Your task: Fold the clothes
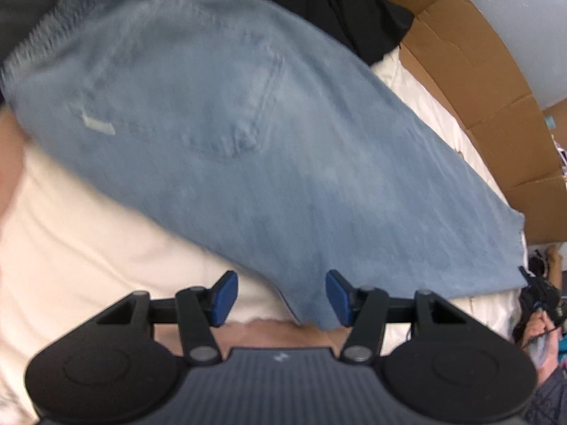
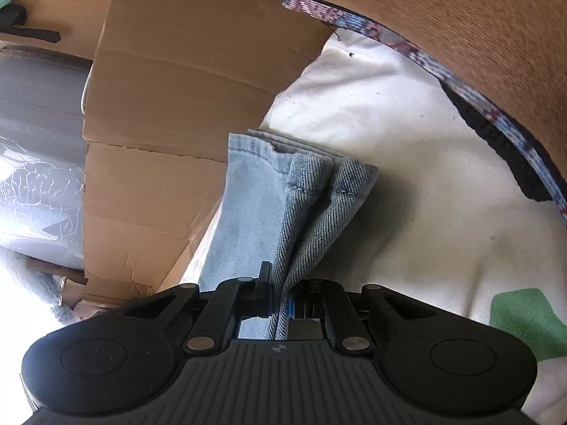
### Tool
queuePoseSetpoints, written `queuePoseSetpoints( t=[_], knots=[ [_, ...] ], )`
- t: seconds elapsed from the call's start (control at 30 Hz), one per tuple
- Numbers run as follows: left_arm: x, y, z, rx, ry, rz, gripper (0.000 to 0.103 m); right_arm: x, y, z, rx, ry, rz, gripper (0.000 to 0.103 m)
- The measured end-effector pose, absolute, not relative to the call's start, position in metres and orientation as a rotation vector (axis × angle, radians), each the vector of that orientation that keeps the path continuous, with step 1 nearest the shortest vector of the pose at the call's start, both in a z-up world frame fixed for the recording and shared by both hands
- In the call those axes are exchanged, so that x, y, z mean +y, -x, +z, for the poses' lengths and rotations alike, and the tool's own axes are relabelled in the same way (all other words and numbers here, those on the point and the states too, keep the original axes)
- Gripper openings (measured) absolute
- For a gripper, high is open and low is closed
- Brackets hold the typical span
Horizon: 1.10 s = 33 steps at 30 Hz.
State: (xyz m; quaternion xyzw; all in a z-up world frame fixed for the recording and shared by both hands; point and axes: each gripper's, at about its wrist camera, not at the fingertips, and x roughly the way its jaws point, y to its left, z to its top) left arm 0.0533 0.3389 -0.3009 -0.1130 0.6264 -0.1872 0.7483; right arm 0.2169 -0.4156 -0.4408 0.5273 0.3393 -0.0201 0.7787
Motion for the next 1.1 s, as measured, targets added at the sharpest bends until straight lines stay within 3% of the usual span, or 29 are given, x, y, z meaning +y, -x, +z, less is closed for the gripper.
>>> queuePoseSetpoints(
  t=[0.23,0.53,0.57,0.6,0.63,0.87,1.1],
  knots=[
    [0.335,-0.041,-0.343,1.350,0.342,-0.393,0.053,-0.414,-0.221,-0.442,0.738,-1.131,-0.050,0.007],
    [0.328,-0.039,-0.349,1.249,0.372,-0.363,0.050,-0.414,-0.218,-0.445,0.738,-1.136,-0.063,0.007],
    [0.327,-0.038,-0.349,1.241,0.368,-0.359,0.044,-0.414,-0.218,-0.444,0.736,-1.138,-0.062,0.007],
    [0.327,-0.038,-0.348,1.237,0.379,-0.360,0.025,-0.414,-0.217,-0.444,0.732,-1.139,-0.059,0.007],
    [0.330,-0.037,-0.348,1.237,0.410,-0.367,0.021,-0.414,-0.217,-0.442,0.726,-1.139,-0.054,0.007],
    [0.338,-0.041,-0.339,1.260,0.515,-0.327,0.009,-0.415,-0.212,-0.431,0.690,-1.156,-0.033,0.006],
    [0.326,-0.055,-0.314,1.301,0.438,-0.321,0.006,-0.416,-0.192,-0.416,0.669,-1.174,-0.029,0.006]
  ],
)
